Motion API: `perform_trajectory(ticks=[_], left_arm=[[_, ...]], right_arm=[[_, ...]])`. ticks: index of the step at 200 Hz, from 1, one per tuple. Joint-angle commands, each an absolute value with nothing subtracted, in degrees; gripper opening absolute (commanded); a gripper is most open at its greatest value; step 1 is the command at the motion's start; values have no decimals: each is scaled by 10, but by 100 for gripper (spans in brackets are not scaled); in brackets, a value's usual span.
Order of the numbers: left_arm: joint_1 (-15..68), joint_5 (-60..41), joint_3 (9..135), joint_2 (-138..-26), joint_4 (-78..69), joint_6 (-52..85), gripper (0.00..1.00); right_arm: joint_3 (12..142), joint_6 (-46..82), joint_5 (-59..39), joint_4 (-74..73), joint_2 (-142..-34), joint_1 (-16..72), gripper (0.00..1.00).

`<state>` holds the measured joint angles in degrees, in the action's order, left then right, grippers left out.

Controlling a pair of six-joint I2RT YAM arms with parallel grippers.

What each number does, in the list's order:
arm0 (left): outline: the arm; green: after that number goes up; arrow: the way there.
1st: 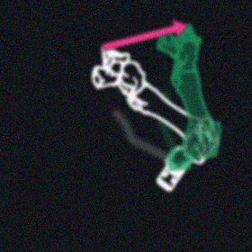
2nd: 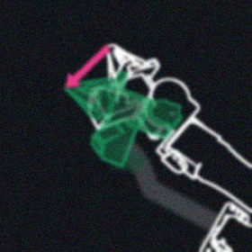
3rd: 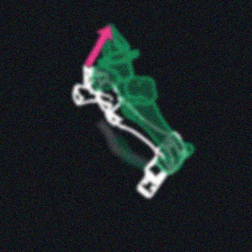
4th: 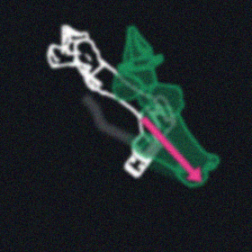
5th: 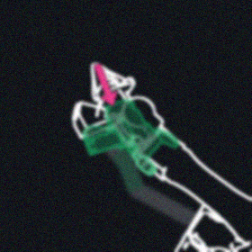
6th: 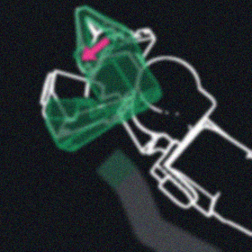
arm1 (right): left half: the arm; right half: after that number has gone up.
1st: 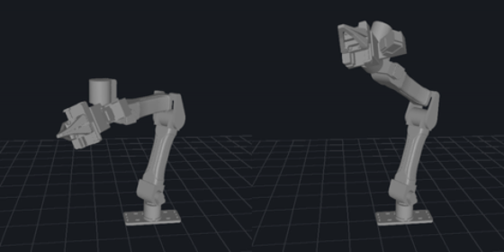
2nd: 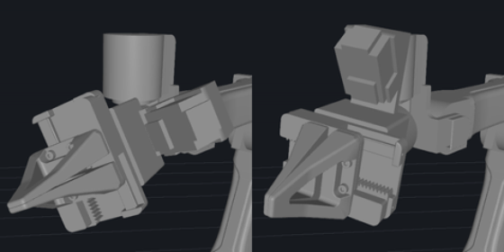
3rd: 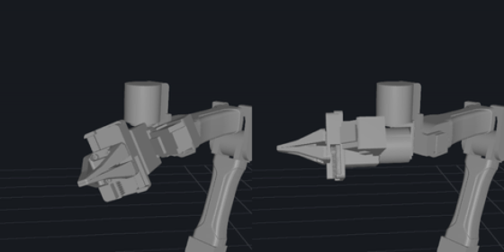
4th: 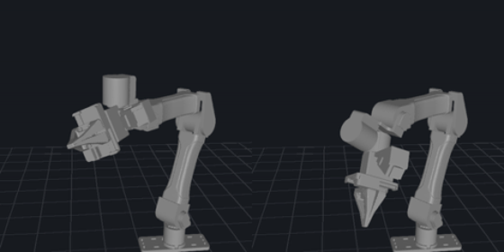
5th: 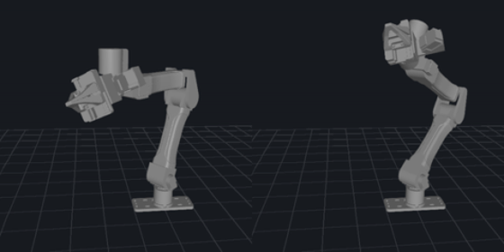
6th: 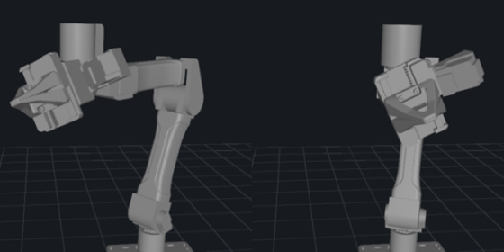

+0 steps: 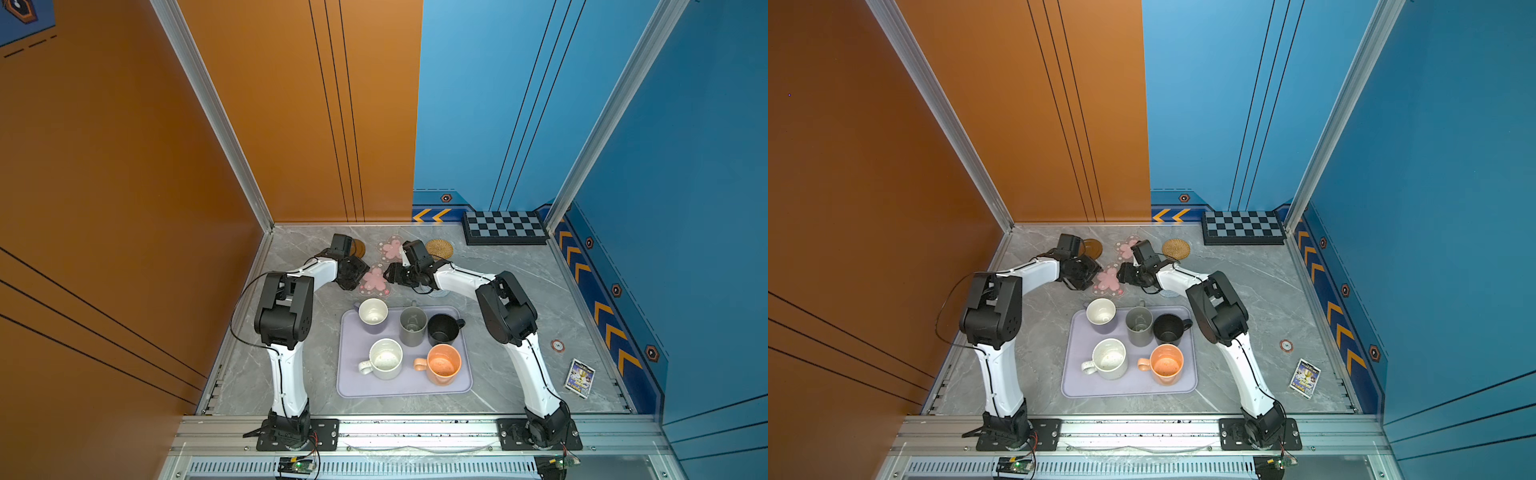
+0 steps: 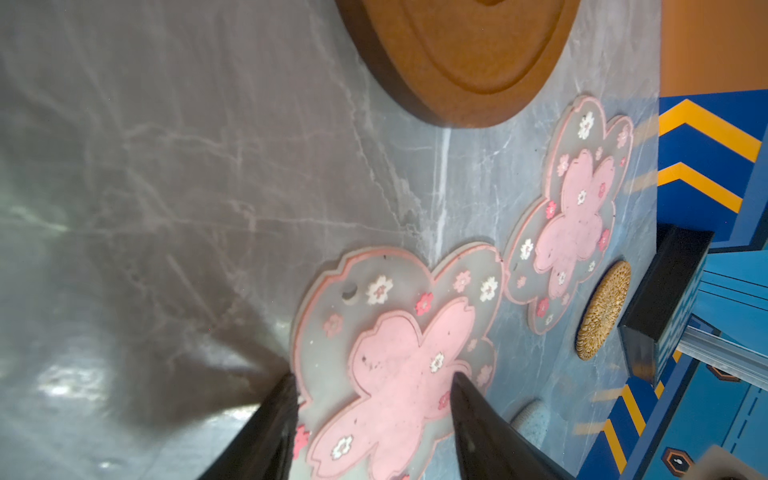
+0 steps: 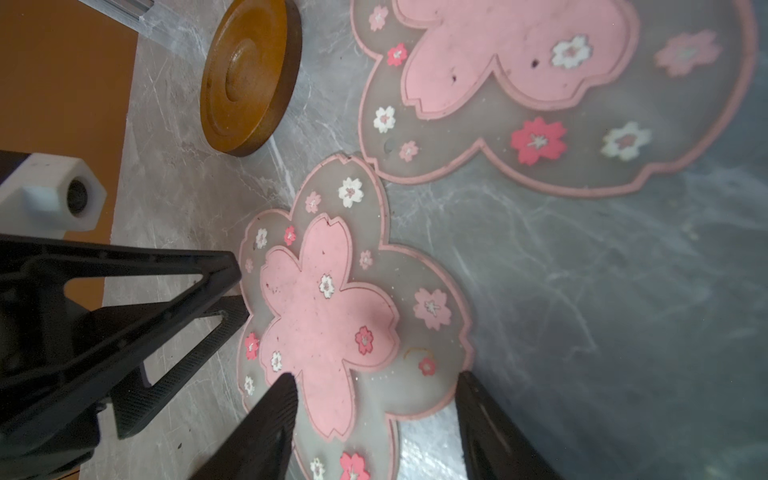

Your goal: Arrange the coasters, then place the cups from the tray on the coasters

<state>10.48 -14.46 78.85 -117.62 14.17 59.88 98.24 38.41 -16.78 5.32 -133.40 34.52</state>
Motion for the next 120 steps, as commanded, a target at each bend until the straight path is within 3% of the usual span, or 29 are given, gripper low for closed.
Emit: perform_trajectory(ticks=[1,120], left_arm=[[125,-192,749,-1204,212,610,60],[107,-209,727,-1172,210,591,60]], right_arm=[[994,380,-201,58,-1361,360,63],[988,404,-207,67,-1345,385,63]])
